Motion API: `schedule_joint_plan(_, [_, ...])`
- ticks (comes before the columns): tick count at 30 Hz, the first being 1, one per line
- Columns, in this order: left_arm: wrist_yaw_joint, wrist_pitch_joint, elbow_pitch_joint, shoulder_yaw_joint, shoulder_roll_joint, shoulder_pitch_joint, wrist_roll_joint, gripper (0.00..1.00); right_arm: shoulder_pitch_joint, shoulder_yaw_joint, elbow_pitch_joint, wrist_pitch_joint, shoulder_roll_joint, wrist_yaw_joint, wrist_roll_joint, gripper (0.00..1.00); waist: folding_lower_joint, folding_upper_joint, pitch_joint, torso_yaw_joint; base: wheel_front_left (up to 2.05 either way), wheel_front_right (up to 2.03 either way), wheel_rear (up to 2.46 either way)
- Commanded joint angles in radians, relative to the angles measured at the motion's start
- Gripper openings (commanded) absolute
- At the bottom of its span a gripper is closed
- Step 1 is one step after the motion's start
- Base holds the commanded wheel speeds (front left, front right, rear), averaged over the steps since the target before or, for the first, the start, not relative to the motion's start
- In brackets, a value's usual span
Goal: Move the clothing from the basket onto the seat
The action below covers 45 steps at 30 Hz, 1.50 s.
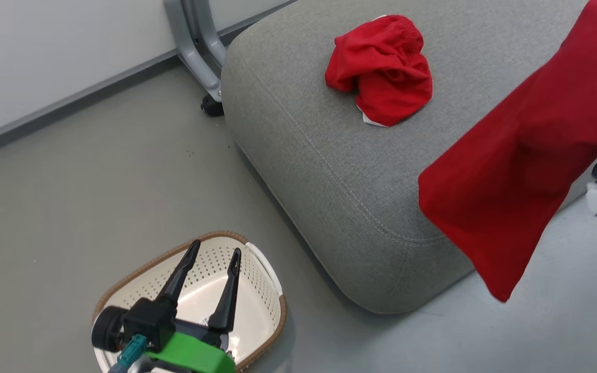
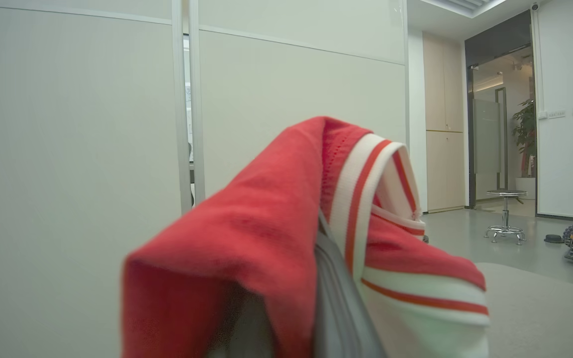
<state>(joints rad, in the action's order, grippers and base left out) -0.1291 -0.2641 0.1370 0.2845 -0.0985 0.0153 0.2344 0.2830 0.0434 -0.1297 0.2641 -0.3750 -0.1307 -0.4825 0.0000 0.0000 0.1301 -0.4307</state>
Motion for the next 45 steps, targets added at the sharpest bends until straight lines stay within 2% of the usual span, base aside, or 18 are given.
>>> schedule_joint_plan(1, [-0.002,0.000,-0.009,0.013,-0.019,0.034,-0.010,1.00,0.056,0.012,0.009,0.000,-0.013,0.000,-0.007,0.00,0.0000,0.0000,0.082,0.032,0.00,0.00,0.00])
schedule_joint_plan(11, [-0.002,0.000,-0.082,0.092,-0.103,0.187,-0.024,1.00,0.466,0.140,0.120,0.000,-0.088,0.000,-0.088,0.00,0.0000,0.0000,0.306,0.115,0.00,0.00,0.00])
schedule_joint_plan(18, [-0.002,0.000,-0.119,0.103,-0.131,0.264,-0.036,1.00,0.657,0.141,0.244,0.000,-0.164,0.000,-0.092,0.00,0.0000,0.0000,0.443,0.172,0.00,0.00,0.00])
schedule_joint_plan(25, [-0.002,0.000,-0.129,0.098,-0.155,0.303,-0.043,1.00,0.805,0.170,0.401,0.000,-0.158,0.000,-0.098,0.00,0.0000,0.0000,0.522,0.216,0.00,0.00,0.00])
schedule_joint_plan(33, [-0.002,0.000,-0.132,0.104,-0.152,0.311,-0.046,1.00,0.857,0.135,0.647,0.000,-0.149,0.000,-0.024,0.00,0.0000,0.0000,0.568,0.240,0.00,0.00,0.00])
schedule_joint_plan(39, [-0.002,0.000,-0.128,0.100,-0.154,0.320,-0.045,1.00,0.820,-0.002,0.805,0.000,-0.162,0.000,0.039,0.00,0.0000,0.0000,0.587,0.246,0.00,0.00,0.00])
schedule_joint_plan(45, [-0.002,0.000,-0.121,0.091,-0.151,0.327,-0.046,1.00,0.797,-0.137,0.963,0.000,-0.165,0.000,0.041,0.00,0.0000,0.0000,0.588,0.245,0.00,0.00,0.00])
